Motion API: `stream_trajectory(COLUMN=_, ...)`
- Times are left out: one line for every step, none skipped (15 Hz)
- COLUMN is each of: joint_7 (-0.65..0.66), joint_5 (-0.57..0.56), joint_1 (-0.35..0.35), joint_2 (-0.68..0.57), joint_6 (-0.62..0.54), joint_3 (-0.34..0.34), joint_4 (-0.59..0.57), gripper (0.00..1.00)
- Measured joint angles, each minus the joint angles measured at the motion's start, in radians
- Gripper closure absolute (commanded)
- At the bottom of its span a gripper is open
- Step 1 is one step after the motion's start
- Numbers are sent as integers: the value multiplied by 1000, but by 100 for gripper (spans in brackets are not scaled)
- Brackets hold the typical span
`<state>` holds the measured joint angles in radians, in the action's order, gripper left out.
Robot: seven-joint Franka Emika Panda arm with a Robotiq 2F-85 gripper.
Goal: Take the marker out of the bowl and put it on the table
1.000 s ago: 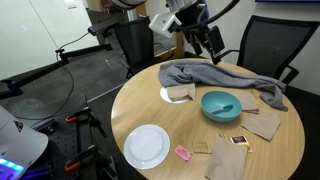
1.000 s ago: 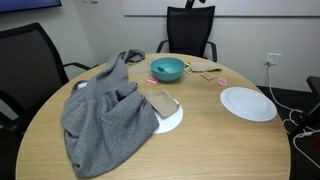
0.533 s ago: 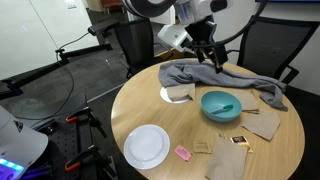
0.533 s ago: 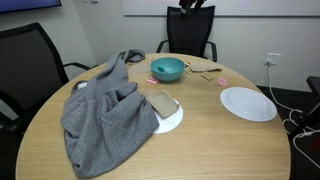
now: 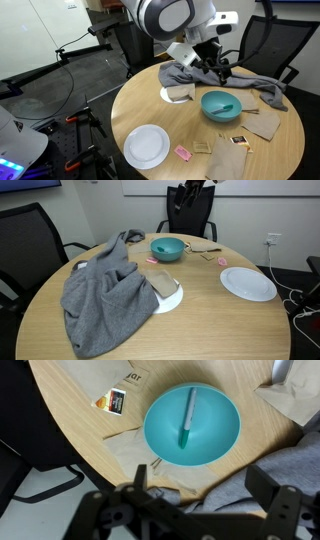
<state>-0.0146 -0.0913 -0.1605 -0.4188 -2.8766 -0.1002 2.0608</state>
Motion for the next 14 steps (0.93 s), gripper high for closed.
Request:
stream_trajectory(joint_7=0, joint_5=1, joint_1=0, joint_2=-18, joint_6=-12, joint_3=0, joint_4=-6, gripper=0)
stream_trajectory(joint_7=0, joint_5=2, joint_1=0, joint_2=-36, joint_6=-23, joint_3=0, joint_4=-13, gripper=0)
stream_trajectory(joint_7=0, joint_5=5, joint_1=0, joint_2=-54, joint_6=-26, joint_3=1, joint_4=-21, gripper=0)
stream_trajectory(joint_7=0, joint_5=6, joint_1=0, joint_2=-72, joint_6=-27, joint_3=1, joint_4=-32, gripper=0)
stream_trajectory(joint_7=0, joint_5=7, joint_1=0, joint_2=-91, joint_6=-27, joint_3=2, joint_4=-43, gripper=0)
stream_trajectory(joint_7=1, joint_5=8, joint_1=0, joint_2=-109, joint_6=-27, joint_3=2, joint_4=-57, gripper=0)
stream_trajectory(joint_7=1, joint_5=8, joint_1=0, joint_2=-130, joint_6=-27, joint_3=2, joint_4=-72, gripper=0)
stream_trajectory(joint_7=2, joint_5=8, joint_1=0, joint_2=-150, joint_6=-27, joint_3=1, joint_4=-88, gripper=0)
stream_trajectory(joint_7=4, joint_5=8, joint_1=3, joint_2=-170, joint_6=-25, joint_3=-3, joint_4=-103, gripper=0)
stream_trajectory(joint_7=4, joint_5=8, joint_1=3, joint_2=-182, joint_6=-25, joint_3=-3, joint_4=-110, gripper=0)
stream_trajectory(joint_7=4, joint_5=8, joint_1=3, joint_2=-185, joint_6=-25, joint_3=-3, joint_4=-110, gripper=0)
stream_trajectory(joint_7=4, joint_5=8, joint_1=3, joint_2=-185, joint_6=-25, joint_3=-3, joint_4=-110, gripper=0)
stream_trajectory(joint_7=4, joint_5=8, joint_1=3, joint_2=-185, joint_6=-25, joint_3=-3, joint_4=-110, gripper=0)
stream_trajectory(joint_7=4, joint_5=8, joint_1=3, joint_2=-185, joint_6=-25, joint_3=-3, joint_4=-111, gripper=0)
